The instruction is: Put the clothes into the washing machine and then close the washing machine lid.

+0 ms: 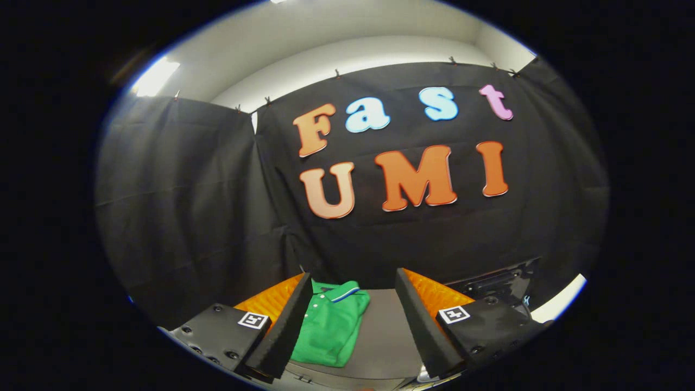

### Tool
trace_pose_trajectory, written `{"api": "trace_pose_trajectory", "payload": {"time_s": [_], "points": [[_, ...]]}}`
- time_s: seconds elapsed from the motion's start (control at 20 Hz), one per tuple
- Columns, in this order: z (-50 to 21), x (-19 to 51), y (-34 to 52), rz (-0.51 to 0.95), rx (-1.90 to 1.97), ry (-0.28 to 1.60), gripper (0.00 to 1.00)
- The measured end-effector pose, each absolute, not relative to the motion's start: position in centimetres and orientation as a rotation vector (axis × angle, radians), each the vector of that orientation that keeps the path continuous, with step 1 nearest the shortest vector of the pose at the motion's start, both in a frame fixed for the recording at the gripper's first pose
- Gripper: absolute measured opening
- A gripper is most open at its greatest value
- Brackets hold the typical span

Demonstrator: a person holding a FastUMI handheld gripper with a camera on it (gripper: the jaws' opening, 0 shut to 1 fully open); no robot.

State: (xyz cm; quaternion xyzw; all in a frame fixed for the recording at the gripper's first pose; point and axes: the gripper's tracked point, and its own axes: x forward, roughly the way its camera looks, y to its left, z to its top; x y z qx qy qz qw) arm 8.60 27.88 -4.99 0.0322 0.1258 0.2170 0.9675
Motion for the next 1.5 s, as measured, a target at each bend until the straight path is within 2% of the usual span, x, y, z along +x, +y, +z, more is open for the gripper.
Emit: {"api": "trace_pose_trajectory", "payload": {"time_s": [0.2,0.55,0.8,0.85,1.1,1.25,1.35,1.5], "points": [[-11.4,8.8,34.2,0.499,0.044,0.426,0.98],[-20.3,9.3,37.9,0.478,-0.055,0.673,0.99],[-25.7,9.4,38.1,0.48,-0.169,0.737,0.99],[-25.0,9.9,38.5,0.488,-0.183,0.684,0.99],[-25.6,9.6,38.4,0.548,-0.206,0.722,0.92],[-25.6,9.5,38.5,0.577,-0.226,0.738,0.84],[-25.8,9.4,38.7,0.602,-0.226,0.743,0.83],[-25.7,9.4,38.5,0.635,-0.242,0.72,0.62]]}}
